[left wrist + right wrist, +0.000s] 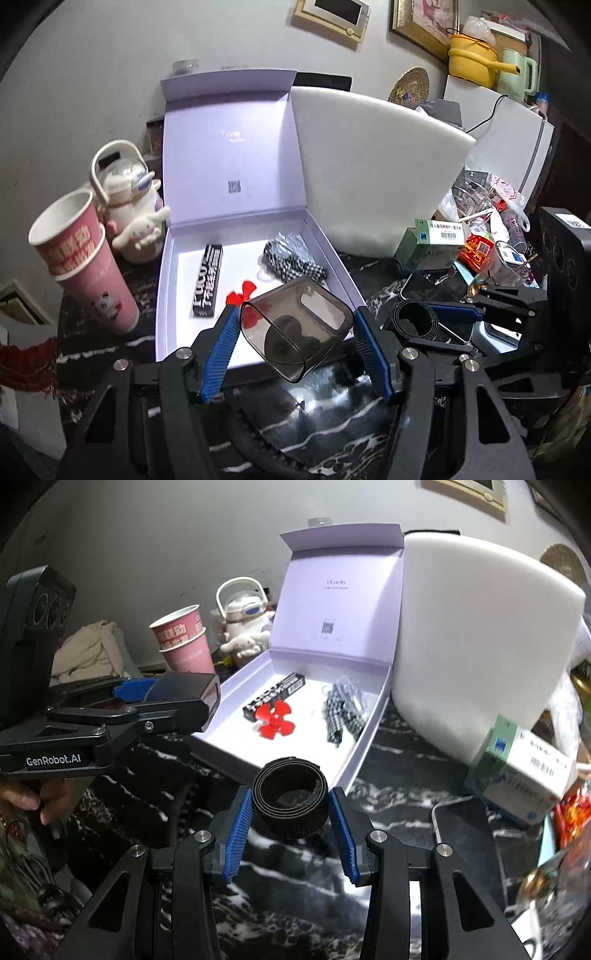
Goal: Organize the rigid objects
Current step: 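Carry the gray cube and black band into the lavender gift box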
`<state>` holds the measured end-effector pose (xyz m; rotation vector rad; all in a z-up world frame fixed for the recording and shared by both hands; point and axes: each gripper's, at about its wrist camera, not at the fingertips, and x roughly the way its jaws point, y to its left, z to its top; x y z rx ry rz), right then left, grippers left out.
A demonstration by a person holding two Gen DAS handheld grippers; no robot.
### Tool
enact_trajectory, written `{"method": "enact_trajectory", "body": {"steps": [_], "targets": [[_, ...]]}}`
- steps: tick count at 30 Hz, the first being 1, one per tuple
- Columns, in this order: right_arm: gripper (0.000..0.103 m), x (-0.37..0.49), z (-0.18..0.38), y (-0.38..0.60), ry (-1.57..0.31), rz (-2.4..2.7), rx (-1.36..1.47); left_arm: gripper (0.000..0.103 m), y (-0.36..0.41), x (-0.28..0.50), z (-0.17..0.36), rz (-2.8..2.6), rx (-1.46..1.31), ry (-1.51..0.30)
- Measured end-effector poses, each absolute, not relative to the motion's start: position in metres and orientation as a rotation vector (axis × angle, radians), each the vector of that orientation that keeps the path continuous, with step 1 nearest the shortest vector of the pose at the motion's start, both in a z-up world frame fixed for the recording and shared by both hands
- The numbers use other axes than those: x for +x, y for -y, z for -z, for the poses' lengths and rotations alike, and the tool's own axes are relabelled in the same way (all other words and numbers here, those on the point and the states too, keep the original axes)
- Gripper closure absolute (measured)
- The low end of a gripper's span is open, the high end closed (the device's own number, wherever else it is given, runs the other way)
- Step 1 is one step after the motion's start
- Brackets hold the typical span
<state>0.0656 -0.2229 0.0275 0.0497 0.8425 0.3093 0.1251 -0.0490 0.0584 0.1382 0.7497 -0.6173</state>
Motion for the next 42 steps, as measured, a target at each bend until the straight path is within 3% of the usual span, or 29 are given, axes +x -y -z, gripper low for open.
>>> {"method": "enact_trajectory", "body": {"steps": [42], "targets": [[0.063,0.216,-0.062,0.225,-0.762,-0.344,-0.02,0.041,0.049,0.258,-0.078,0.511,0.151,-0.714]]}}
